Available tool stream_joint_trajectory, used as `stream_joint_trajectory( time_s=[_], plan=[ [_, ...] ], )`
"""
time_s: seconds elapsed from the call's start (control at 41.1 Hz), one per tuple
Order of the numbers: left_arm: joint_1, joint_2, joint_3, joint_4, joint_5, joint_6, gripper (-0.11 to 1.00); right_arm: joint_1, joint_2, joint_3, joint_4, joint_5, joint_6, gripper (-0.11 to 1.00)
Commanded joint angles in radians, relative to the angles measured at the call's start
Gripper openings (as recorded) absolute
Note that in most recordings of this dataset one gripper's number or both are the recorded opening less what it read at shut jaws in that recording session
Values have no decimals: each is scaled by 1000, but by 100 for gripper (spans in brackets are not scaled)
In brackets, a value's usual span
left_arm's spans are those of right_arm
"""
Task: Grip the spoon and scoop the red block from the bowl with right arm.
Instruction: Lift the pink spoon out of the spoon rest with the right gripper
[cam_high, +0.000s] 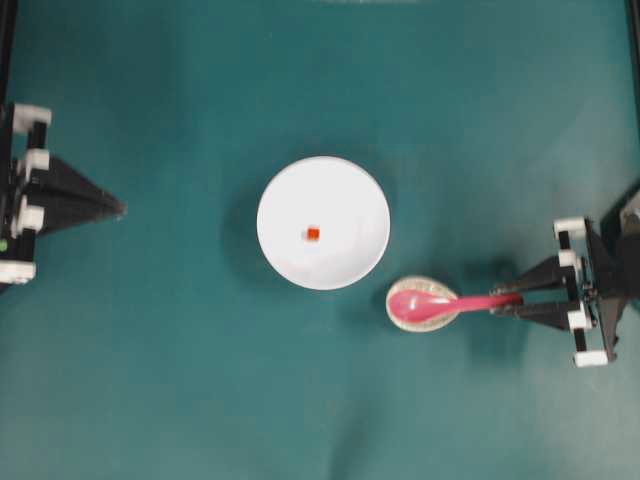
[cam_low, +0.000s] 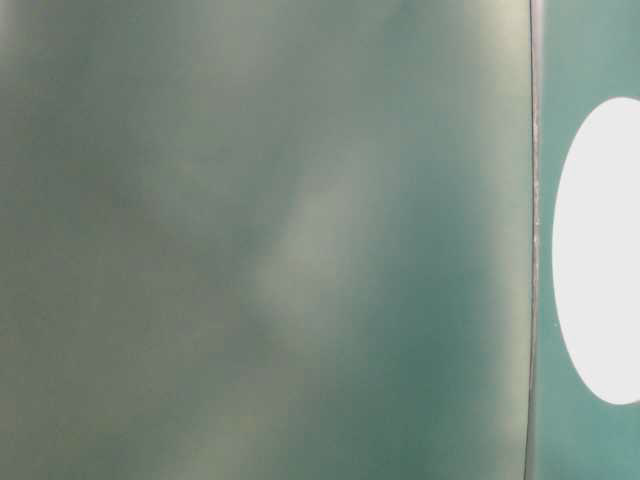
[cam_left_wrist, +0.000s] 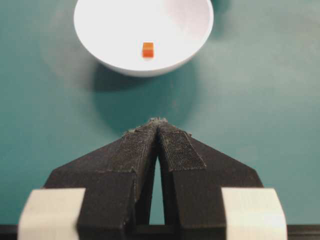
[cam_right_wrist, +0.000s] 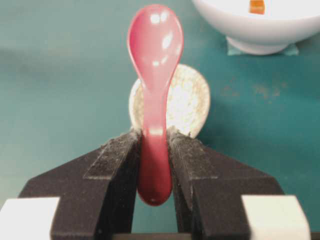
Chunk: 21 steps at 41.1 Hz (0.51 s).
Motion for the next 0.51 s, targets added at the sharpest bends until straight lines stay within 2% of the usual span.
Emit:
stream_joint_trajectory(
  time_s=[0.0, 0.146, 0.316, 0.487],
  plan=[
    [3, 8, -26, 2, 0, -2, 0, -29, -91, -28, 3, 83, -44, 25],
    [3, 8, -28, 2, 12, -2, 0, -89, -218, -61, 2, 238, -135, 25],
    [3, 8, -28, 2, 21, -2, 0, -196, -362, -109, 2, 442, -241, 25],
    [2, 6, -28, 2, 21, 2, 0, -301, -468, -147, 0, 607, -305, 25]
  ],
)
